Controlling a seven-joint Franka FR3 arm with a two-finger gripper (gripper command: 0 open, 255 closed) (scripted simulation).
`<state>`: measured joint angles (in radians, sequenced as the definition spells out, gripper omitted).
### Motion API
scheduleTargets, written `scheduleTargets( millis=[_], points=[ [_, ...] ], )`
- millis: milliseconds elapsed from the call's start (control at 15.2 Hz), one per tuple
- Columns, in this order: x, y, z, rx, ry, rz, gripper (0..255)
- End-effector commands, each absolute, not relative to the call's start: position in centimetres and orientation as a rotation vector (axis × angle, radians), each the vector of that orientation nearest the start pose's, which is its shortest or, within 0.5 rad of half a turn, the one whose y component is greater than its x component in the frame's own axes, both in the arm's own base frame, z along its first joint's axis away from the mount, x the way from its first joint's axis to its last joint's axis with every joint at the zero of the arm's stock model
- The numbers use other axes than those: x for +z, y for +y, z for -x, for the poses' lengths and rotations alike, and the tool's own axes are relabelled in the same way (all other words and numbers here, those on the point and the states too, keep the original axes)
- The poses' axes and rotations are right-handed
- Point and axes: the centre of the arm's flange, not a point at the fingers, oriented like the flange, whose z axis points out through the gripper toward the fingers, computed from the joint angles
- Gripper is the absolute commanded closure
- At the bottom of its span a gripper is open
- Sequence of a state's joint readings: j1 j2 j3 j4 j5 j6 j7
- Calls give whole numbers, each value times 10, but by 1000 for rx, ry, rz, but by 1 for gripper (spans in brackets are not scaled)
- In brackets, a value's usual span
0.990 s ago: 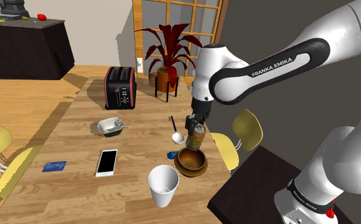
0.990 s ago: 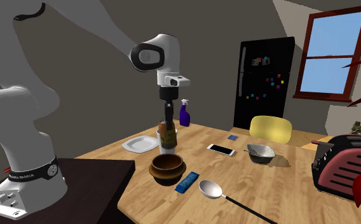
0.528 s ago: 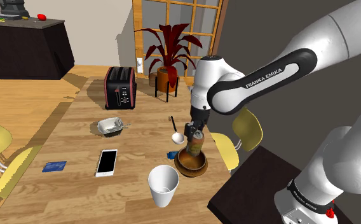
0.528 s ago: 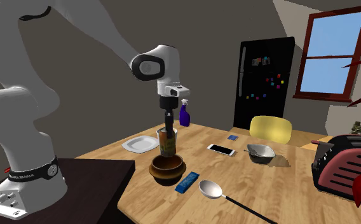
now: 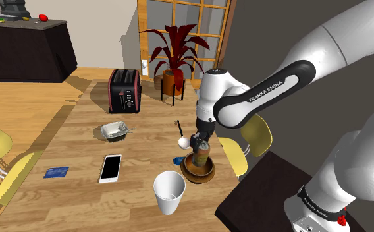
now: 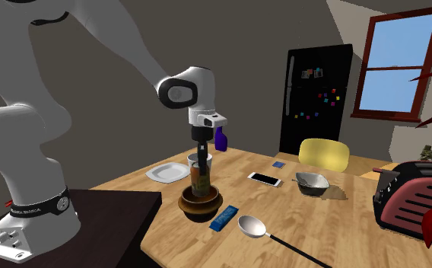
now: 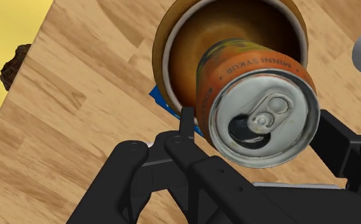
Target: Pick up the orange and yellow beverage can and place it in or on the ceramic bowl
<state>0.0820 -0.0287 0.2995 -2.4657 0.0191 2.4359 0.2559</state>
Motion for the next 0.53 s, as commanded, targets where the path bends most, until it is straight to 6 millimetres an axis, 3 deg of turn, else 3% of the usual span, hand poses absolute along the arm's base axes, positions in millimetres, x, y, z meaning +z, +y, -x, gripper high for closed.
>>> scheduleTargets(
  millis=[0,264,330,462],
  points=[
    [303,176,-439,4,-174,3134,255],
    [303,176,-439,4,-174,3134,255],
    [303,176,-439,4,-174,3134,0],
    [303,176,-439,4,-174,3134,0]
  ],
)
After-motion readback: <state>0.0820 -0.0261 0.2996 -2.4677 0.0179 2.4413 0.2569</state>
